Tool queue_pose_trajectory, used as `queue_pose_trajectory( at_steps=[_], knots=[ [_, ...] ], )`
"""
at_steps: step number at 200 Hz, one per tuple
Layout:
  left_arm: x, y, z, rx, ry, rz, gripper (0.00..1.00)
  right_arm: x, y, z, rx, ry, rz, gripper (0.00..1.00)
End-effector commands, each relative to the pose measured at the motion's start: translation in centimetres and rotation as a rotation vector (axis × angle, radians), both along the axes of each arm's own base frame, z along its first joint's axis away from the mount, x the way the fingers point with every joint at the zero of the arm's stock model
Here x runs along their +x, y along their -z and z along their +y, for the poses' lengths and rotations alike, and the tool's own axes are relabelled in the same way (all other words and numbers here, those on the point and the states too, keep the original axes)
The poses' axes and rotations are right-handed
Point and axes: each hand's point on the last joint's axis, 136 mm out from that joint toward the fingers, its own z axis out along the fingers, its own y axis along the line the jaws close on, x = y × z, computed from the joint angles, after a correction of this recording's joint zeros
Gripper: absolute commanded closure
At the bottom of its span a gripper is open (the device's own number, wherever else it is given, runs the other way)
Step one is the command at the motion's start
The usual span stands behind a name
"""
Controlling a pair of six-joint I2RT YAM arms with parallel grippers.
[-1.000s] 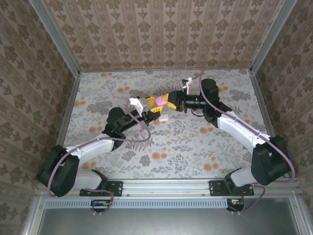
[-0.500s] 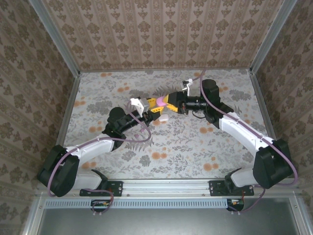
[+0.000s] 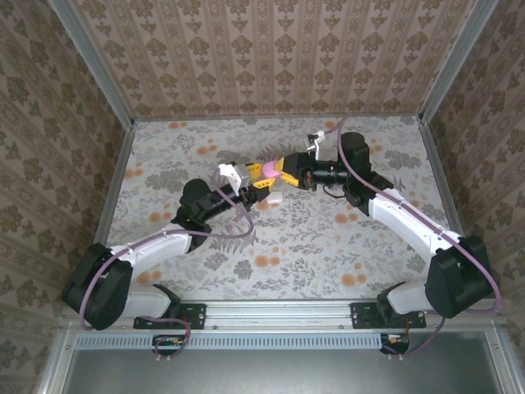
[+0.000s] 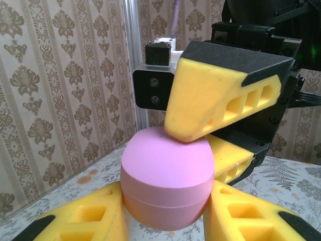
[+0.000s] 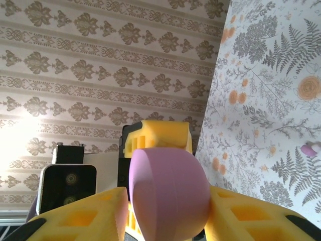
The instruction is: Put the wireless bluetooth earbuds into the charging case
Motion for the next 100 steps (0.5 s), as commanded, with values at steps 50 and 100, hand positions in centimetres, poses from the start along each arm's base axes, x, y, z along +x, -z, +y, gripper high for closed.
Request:
queue_pose_trajectory(
  at_steps=[50, 100],
  knots=[
    [-0.8, -2.3, -0.3, -0.041, 0.040, -0.047, 0.62, 0.7, -0.7, 0.8, 0.039, -0.016, -0.006, 0.58],
    [-0.6, -2.1, -0.3, -0.037, 0.029, -0.043, 0.57, 0.6, -1.5, 0.8, 0.066, -0.007, -0.019, 0.68]
  ],
)
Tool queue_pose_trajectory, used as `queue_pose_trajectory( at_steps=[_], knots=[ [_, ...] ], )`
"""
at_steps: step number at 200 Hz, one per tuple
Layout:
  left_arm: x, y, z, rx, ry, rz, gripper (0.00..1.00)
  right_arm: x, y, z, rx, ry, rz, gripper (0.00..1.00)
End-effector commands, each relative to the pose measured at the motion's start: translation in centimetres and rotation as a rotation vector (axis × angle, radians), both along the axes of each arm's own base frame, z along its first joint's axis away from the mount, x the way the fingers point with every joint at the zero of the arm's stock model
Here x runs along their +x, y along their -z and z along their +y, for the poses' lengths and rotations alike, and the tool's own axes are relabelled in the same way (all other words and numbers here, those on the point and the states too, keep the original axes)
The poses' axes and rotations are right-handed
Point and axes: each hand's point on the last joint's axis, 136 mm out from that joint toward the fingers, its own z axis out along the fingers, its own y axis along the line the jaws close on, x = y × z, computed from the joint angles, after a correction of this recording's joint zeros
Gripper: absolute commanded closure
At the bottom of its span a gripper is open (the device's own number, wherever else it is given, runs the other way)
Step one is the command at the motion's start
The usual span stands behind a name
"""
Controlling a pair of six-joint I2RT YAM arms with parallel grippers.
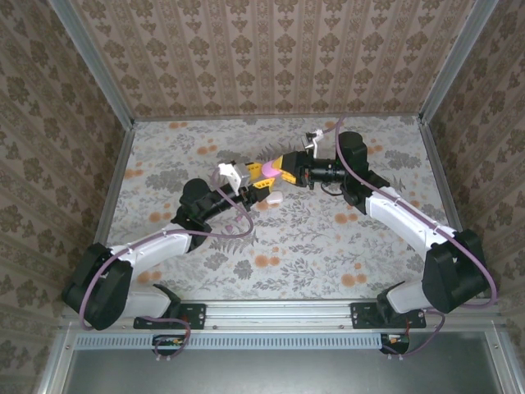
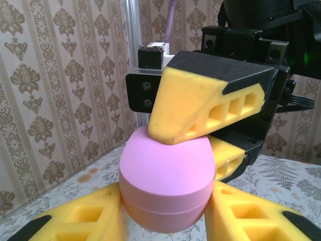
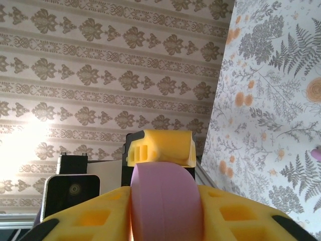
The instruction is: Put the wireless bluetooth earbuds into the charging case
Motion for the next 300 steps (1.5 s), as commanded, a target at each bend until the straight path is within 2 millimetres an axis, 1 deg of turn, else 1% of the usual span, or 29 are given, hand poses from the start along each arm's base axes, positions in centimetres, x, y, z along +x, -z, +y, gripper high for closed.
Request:
queue_pose_trajectory(
  at_steps=[1, 14, 28, 38, 62, 78, 120, 164, 183, 195, 230, 271, 300],
  knots=[
    [-0.7, -2.2, -0.3, -0.037, 0.030, -0.052, 0.57, -0.1, -1.6, 0.3, 0.036, -0.006, -0.038, 0.68],
    [-0.6, -2.1, -0.2, -0.033, 0.022, -0.052, 0.54, -0.2, -1.9, 0.3, 0.047, 0.001, -0.041, 0.70],
    [-0.5, -1.9, -0.3, -0.024, 0.021, -0.052, 0.53, 0.0, -1.8, 0.2, 0.052, 0.011, -0.027, 0.71],
    [-0.5, -1.9, -0.3, -0.023, 0.020, -0.054, 0.50, 0.0, -1.9, 0.2, 0.063, 0.016, -0.020, 0.71],
    [-0.4, -1.7, -0.4, -0.012, 0.019, -0.059, 0.48, 0.2, -2.2, 0.2, 0.101, 0.029, -0.004, 0.71],
    [-0.3, -1.8, -0.4, -0.013, 0.014, -0.063, 0.48, 0.2, -1.8, 0.3, 0.102, 0.032, 0.014, 0.71],
    [-0.1, -2.4, -0.2, -0.035, -0.008, -0.076, 0.48, 0.3, -0.9, 0.2, 0.092, 0.043, 0.043, 0.71],
    [0.2, -2.4, -0.1, -0.039, -0.027, -0.082, 0.48, 0.2, -0.8, 0.4, 0.093, 0.042, 0.052, 0.71],
    [0.2, -2.4, -0.2, -0.039, -0.023, -0.082, 0.49, 0.2, -1.2, 0.5, 0.108, 0.039, 0.042, 0.70],
    [0.2, -2.5, -0.2, -0.041, -0.026, -0.084, 0.49, 0.3, -0.9, 0.4, 0.102, 0.044, 0.051, 0.70],
    [0.2, -2.5, -0.3, -0.039, -0.021, -0.084, 0.54, 0.2, -1.1, 0.6, 0.114, 0.035, 0.050, 0.70],
    [0.2, -2.6, -0.4, -0.044, -0.018, -0.085, 0.53, 0.4, -0.3, 0.7, 0.104, 0.038, 0.067, 0.70],
    [0.2, -2.6, -0.4, -0.044, -0.017, -0.085, 0.50, 0.3, -0.4, 0.7, 0.105, 0.039, 0.063, 0.70]
  ],
)
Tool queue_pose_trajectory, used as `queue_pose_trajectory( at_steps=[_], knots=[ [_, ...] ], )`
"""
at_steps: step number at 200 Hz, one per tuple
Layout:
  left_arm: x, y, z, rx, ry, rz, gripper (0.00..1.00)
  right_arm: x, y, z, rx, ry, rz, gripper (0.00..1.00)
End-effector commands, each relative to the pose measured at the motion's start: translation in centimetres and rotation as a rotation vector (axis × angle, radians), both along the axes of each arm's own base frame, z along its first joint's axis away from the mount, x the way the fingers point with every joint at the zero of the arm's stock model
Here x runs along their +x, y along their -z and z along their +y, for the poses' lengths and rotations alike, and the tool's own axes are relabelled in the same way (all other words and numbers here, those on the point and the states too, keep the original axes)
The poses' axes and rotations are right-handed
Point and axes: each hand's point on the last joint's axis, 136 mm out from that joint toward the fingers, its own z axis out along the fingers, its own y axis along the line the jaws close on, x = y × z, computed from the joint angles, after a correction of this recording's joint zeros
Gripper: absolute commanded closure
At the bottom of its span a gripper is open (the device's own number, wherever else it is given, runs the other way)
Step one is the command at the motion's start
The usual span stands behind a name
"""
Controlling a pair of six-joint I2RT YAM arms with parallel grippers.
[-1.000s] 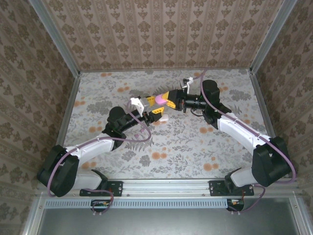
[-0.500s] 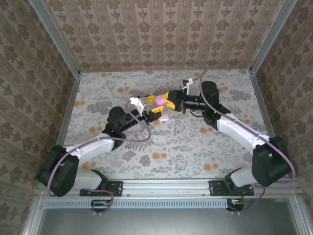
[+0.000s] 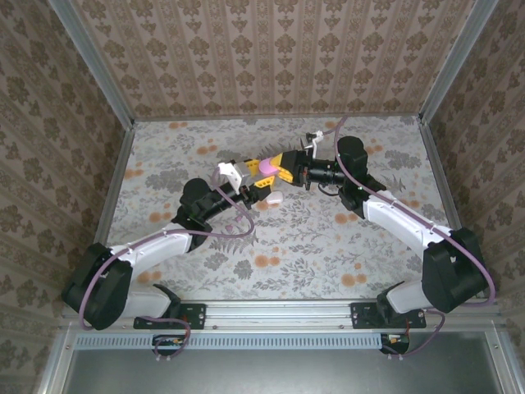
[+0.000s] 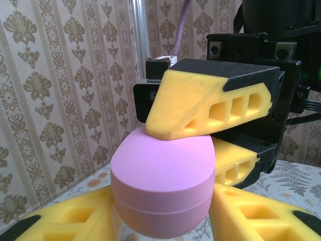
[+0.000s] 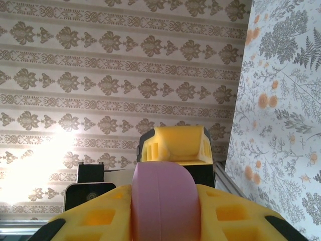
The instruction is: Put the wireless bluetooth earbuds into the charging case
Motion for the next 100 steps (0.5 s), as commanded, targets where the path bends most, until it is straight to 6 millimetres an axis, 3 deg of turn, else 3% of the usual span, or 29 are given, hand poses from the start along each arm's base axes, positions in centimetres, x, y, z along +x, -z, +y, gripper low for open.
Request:
queue_pose_trajectory(
  at_steps=[1, 34, 73, 100],
  knots=[
    [-0.2, -2.0, -0.4, -0.037, 0.015, -0.058, 0.50, 0.2, 0.4, 0.2, 0.005, 0.013, 0.006, 0.70],
    [-0.2, -2.0, -0.4, -0.039, 0.015, -0.056, 0.49, 0.3, 0.5, 0.3, 0.005, 0.011, 0.008, 0.70],
    [-0.2, -1.9, -0.4, -0.034, 0.014, -0.055, 0.57, 0.3, 0.2, 0.3, 0.013, 0.009, 0.002, 0.70],
    [-0.2, -1.8, -0.5, -0.029, 0.017, -0.051, 0.50, 0.2, -0.4, 0.3, 0.032, 0.008, -0.004, 0.70]
  ],
)
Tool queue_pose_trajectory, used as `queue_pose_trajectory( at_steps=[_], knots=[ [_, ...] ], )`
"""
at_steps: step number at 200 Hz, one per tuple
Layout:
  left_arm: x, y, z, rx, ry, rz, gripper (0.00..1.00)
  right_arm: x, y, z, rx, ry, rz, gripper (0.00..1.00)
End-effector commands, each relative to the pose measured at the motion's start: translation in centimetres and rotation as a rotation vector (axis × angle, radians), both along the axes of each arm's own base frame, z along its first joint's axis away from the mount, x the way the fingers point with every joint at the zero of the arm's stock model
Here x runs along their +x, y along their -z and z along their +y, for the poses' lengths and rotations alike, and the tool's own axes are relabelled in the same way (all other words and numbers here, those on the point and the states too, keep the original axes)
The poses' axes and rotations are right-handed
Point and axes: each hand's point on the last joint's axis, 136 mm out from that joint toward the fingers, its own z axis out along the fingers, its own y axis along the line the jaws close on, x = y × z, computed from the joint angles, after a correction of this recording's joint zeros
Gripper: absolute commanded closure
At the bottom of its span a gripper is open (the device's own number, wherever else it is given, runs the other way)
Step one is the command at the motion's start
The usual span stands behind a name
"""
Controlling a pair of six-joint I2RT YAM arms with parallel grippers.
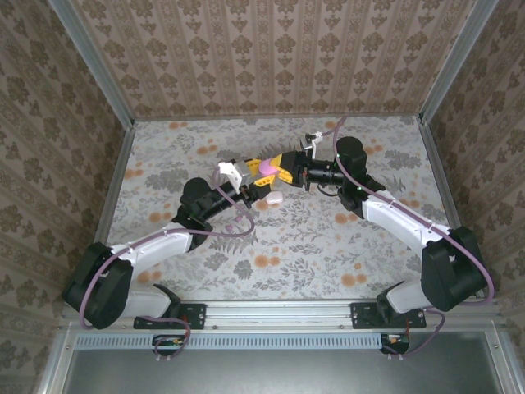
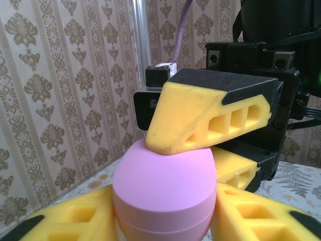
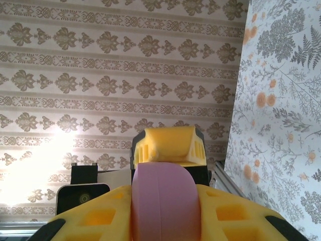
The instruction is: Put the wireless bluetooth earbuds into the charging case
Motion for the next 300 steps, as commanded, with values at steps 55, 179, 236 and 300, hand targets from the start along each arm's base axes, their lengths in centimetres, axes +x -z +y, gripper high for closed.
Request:
queue_pose_trajectory(
  at_steps=[55, 179, 236, 300],
  knots=[
    [-0.2, -1.5, -0.3, -0.020, 0.007, -0.038, 0.49, 0.1, -1.4, 0.1, 0.057, 0.013, -0.034, 0.69],
    [-0.4, -2.1, -0.2, -0.044, 0.009, -0.047, 0.53, 0.2, 0.2, 0.2, 0.010, 0.010, 0.001, 0.69],
    [-0.4, -2.2, -0.2, -0.049, 0.010, -0.048, 0.50, 0.1, 0.2, 0.4, 0.013, 0.007, -0.002, 0.69],
    [-0.4, -2.1, -0.2, -0.045, 0.013, -0.047, 0.59, 0.2, 0.0, 0.4, 0.021, 0.007, -0.006, 0.69]
  ],
)
